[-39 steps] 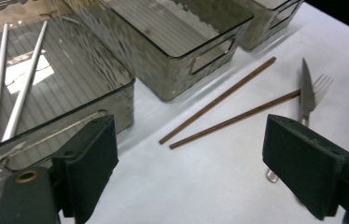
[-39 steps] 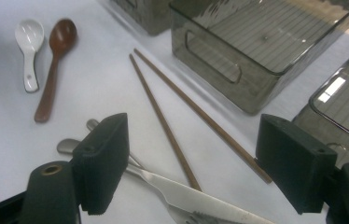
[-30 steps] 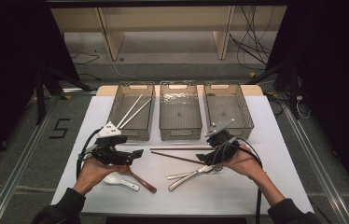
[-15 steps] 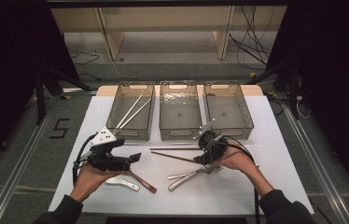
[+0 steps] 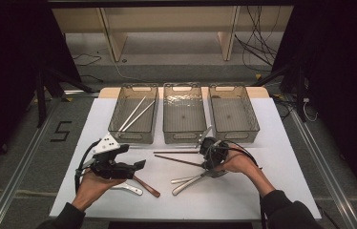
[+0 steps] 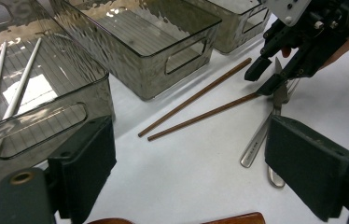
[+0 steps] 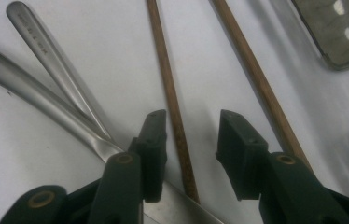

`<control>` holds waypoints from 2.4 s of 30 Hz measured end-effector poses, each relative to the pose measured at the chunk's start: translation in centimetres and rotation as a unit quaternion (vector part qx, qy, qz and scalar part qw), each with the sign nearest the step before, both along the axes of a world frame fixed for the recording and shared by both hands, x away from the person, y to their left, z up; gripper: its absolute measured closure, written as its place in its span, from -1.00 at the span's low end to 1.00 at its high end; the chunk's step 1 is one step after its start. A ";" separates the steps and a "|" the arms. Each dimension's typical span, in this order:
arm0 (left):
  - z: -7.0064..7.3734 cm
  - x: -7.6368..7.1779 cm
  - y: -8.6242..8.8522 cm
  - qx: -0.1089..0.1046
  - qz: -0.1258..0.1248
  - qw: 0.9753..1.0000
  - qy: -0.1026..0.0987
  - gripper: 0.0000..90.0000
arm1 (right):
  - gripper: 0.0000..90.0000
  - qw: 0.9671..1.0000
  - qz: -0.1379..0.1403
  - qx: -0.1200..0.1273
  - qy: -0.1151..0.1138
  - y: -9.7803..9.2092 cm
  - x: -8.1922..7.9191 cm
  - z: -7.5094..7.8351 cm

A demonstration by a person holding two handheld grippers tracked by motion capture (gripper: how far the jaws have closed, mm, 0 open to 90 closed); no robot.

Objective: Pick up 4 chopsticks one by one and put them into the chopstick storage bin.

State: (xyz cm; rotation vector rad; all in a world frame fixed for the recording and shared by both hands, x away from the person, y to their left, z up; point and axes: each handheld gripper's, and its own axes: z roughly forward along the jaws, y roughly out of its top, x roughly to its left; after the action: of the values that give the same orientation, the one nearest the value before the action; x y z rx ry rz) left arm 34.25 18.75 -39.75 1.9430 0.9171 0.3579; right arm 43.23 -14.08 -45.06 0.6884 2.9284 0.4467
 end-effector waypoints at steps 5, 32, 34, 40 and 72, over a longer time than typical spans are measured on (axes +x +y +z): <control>0.0 0.1 0.0 0.002 -0.001 1.000 0.000 -0.65 | 0.52 1.000 0.000 -0.010 0.008 0.0 0.2 -0.3; -0.2 0.2 -0.1 0.012 -0.007 1.000 0.000 -0.65 | 0.79 0.998 0.031 -0.040 0.022 0.6 0.6 -0.6; -0.2 0.2 -0.1 0.012 -0.006 1.000 0.000 -0.65 | 0.80 0.998 0.032 -0.041 0.024 0.7 0.6 -0.5; -0.2 0.2 -0.1 0.012 -0.006 1.000 -0.001 -0.65 | 0.88 0.997 0.058 -0.053 0.017 0.9 0.5 -0.5; -0.3 0.6 0.4 0.014 0.007 1.000 0.000 -0.64 | 0.89 0.993 0.100 0.014 -0.064 1.9 -0.7 2.6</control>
State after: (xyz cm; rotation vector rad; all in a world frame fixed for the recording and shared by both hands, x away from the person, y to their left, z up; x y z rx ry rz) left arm 34.82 19.11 -40.08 1.9628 0.9311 0.3806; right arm 42.51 -12.21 -42.44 0.3543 2.8841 0.5312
